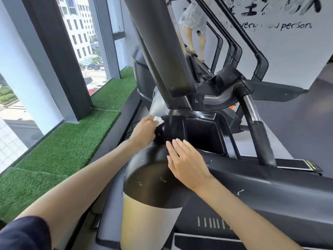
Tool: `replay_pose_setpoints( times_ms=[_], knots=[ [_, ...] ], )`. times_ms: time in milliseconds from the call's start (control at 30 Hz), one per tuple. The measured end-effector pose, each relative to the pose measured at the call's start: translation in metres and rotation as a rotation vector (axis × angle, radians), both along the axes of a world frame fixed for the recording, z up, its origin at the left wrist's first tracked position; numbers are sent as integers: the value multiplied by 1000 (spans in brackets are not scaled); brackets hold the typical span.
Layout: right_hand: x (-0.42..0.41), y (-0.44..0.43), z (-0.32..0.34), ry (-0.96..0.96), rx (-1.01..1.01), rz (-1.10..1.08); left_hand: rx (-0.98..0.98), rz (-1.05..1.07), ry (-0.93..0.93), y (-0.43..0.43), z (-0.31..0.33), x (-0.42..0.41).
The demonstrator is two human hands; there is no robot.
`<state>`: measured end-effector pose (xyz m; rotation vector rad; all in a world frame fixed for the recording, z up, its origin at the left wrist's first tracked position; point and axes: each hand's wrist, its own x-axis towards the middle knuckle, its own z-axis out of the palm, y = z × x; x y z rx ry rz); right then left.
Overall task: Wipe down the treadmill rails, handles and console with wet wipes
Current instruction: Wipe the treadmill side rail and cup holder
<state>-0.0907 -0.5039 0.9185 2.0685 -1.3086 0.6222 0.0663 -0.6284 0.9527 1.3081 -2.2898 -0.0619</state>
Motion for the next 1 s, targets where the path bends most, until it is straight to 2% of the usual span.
replay_pose_setpoints(
  times_ms=[67,133,267,300,467,533,600,633,800,933,1000],
  knots=[
    [4,-4,0,-47,56,36,-57,-165,11,14,-5,-14],
    [9,-2,-4,-36,95,49,-69,-224,37,12,-5,-17],
    [7,0,-7,-50,104,59,33,135,94,-19,-4,-5],
    [6,1,-9,-38,99,79,35,161,82,-20,-5,-7],
    [3,-1,-13,-24,104,146,-111,-128,3,-6,-12,-33],
    [3,-1,-13,-27,107,140,-80,21,33,-16,-7,-30],
    [4,0,-14,-29,102,140,75,243,84,-26,-1,-26],
    [4,0,-14,-29,98,142,120,281,87,-29,0,-25],
    [4,-1,-15,-29,77,146,-63,-12,111,-14,-8,-38],
    [5,-2,-17,-41,54,151,97,276,223,-33,-14,-16],
    [6,-2,-17,-50,45,154,150,331,248,-35,-16,-9]
  ],
)
